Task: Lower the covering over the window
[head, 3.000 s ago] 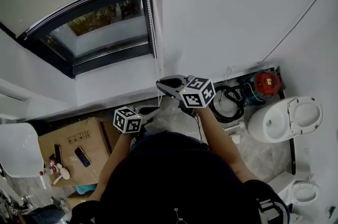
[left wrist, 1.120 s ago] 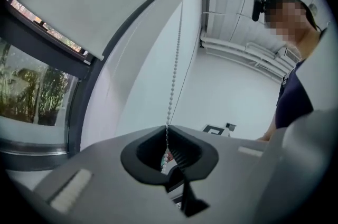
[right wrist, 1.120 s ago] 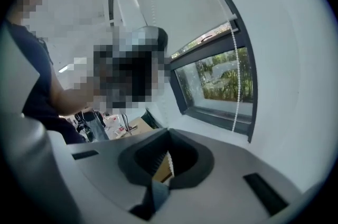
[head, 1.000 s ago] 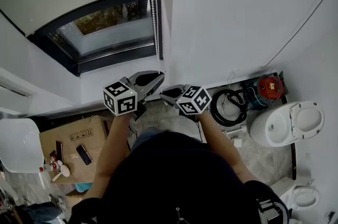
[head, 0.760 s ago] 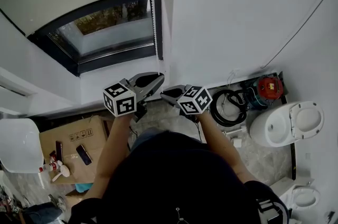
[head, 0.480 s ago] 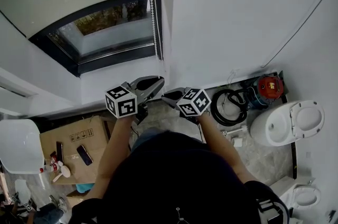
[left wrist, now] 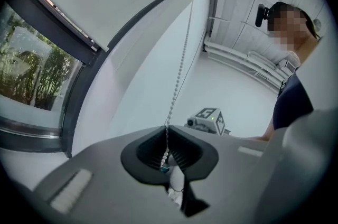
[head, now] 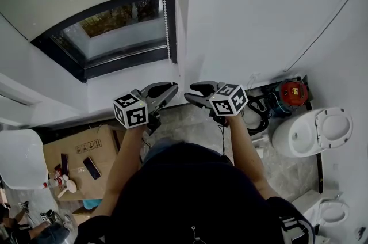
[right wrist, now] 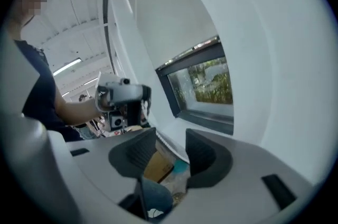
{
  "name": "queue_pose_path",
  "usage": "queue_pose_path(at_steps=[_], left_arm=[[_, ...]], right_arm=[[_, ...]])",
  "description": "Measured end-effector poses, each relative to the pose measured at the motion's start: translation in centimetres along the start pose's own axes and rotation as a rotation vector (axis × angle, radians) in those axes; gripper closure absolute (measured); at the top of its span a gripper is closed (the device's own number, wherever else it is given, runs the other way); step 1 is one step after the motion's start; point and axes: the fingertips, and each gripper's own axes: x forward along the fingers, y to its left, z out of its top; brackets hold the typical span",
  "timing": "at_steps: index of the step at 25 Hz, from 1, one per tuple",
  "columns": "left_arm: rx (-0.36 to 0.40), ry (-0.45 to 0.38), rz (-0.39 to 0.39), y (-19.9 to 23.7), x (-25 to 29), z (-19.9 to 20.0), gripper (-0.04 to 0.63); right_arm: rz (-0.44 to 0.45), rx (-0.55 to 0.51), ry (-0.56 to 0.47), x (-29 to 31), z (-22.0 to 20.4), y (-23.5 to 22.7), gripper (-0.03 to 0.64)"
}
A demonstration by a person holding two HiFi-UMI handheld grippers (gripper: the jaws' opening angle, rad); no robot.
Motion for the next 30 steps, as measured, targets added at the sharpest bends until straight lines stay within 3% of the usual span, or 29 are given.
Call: queue_pose_path(at_steps=[6,11,15,22,26,30], left_arm=[[0.002,0.002,-0.007,-0.2,0.0,-0.2,0.577],[0.000,0.007,-0.013,-0.8,0.3,-0.6,0.580],[-0.005,-0.003,-0.013,-1.1,0.1,-0.8,0.581],[-0.005,-0.006,-0.006,-0.9,0.1,-0.7,0.581],[0.009,0.069,-0.008,-0.8,0.2,-2.7,0.581],[-0.044,0.120,0.009,0.0,0.1,-5.6,0.581]], right_arm=[[0.026,-0.153,-0.259,-3.9,10.7,3.9,0.474],[0.036,-0.199,-0.392,-4.6,15.5,5.5,0.475],[0.065,-0.225,-0.412,-4.3,17.2,6.6,0.482],[0.072,-0.192,-0.429,-3.5,18.6,6.9,0.603],[0.041,-0.192,-0.367,-2.4,17.1,6.0,0.604],[0.030,-0.162,-0.308,-1.2,14.4,5.0,0.604]])
